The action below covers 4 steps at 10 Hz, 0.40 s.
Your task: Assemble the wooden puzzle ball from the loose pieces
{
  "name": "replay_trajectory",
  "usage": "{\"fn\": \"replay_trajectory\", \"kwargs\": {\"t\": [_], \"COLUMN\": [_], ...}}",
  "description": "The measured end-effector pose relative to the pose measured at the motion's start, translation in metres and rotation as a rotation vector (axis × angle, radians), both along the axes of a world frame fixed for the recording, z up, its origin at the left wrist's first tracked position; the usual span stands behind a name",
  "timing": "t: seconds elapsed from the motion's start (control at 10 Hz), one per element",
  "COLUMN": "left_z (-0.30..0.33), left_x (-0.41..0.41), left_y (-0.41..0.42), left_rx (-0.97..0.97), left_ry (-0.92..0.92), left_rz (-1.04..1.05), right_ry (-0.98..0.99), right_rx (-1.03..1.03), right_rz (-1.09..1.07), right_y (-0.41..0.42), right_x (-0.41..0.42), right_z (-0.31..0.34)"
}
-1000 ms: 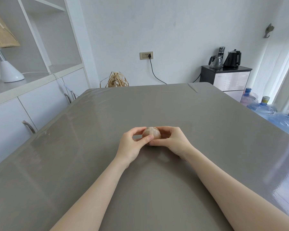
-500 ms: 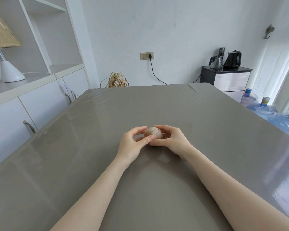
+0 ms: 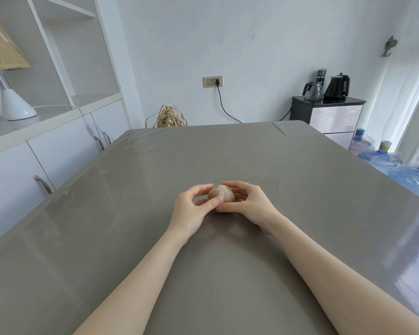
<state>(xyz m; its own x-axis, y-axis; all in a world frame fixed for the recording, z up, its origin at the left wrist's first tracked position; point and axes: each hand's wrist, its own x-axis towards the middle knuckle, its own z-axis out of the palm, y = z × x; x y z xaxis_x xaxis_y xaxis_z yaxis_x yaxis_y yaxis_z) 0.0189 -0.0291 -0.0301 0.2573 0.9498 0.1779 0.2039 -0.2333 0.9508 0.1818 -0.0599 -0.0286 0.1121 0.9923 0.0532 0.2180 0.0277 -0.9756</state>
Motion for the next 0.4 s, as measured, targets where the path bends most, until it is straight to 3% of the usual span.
{"fn": "replay_trajectory", "kwargs": {"t": [0.4], "left_z": [0.0006], "left_x": [-0.0009], "left_y": [0.0026], "left_rx": [0.016], "left_ry": [-0.041], "left_rz": [0.025], "right_ry": [0.093], "right_rx": [0.039], "right_rz": [0.018], "right_y": [-0.0028], "right_x": [-0.0002], "right_z": [0.0038]}}
